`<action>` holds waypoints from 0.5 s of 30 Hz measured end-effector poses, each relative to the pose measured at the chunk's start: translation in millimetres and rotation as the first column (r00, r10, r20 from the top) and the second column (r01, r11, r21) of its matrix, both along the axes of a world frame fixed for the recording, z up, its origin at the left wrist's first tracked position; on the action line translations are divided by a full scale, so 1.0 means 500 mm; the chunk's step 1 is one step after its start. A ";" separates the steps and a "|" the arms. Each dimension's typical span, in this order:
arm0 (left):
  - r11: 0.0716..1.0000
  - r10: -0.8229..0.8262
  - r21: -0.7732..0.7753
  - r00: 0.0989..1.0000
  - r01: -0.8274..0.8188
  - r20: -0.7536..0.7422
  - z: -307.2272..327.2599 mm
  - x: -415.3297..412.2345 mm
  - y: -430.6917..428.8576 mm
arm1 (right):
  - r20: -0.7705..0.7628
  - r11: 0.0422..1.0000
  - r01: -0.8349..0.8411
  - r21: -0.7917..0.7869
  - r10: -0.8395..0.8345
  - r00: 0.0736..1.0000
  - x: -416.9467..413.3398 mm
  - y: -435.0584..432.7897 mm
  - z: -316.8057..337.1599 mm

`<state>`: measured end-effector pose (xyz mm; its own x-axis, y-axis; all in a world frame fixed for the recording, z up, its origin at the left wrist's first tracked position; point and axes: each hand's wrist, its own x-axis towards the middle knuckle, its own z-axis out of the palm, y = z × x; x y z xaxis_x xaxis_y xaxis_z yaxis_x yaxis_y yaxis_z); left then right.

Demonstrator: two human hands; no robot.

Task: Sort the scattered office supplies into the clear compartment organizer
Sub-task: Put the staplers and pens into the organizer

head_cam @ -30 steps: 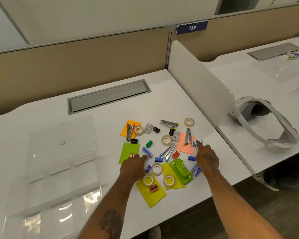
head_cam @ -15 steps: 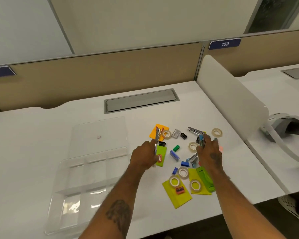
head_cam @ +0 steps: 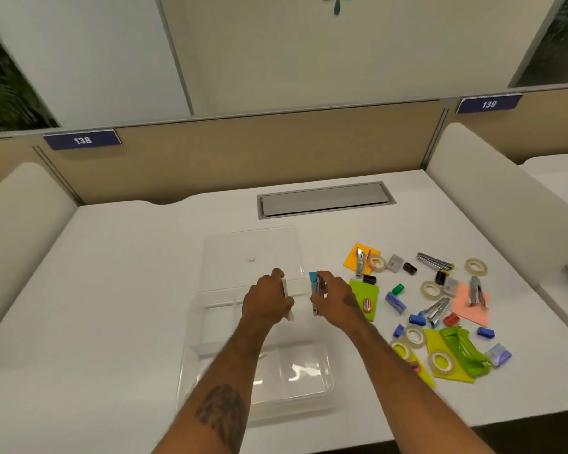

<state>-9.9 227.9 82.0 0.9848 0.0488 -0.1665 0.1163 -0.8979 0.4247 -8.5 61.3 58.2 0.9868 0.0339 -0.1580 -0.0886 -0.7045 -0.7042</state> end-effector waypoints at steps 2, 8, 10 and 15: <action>1.000 -0.004 -0.012 1.000 0.004 -0.008 -0.007 0.000 0.007 | -0.031 0.999 -0.028 -0.028 0.027 0.999 -0.002 0.025 -0.005; 1.000 -0.017 -0.014 0.999 0.017 -0.040 -0.021 0.006 0.006 | -0.110 0.986 -0.092 -0.140 0.077 0.991 0.008 0.051 -0.009; 1.000 -0.014 -0.008 0.998 0.013 -0.061 -0.028 0.008 0.005 | -0.129 0.980 -0.106 -0.169 0.085 0.988 0.013 0.052 -0.014; 1.000 0.001 0.011 0.997 0.000 -0.076 -0.043 0.010 0.009 | -0.159 0.966 -0.128 -0.226 0.093 0.983 0.022 0.047 -0.026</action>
<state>-4.7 232.2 60.7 0.9692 0.0518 -0.2408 0.1488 -0.9022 0.4047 2.4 85.0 45.1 0.9447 0.0862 -0.3163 -0.0901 -0.8595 -0.5031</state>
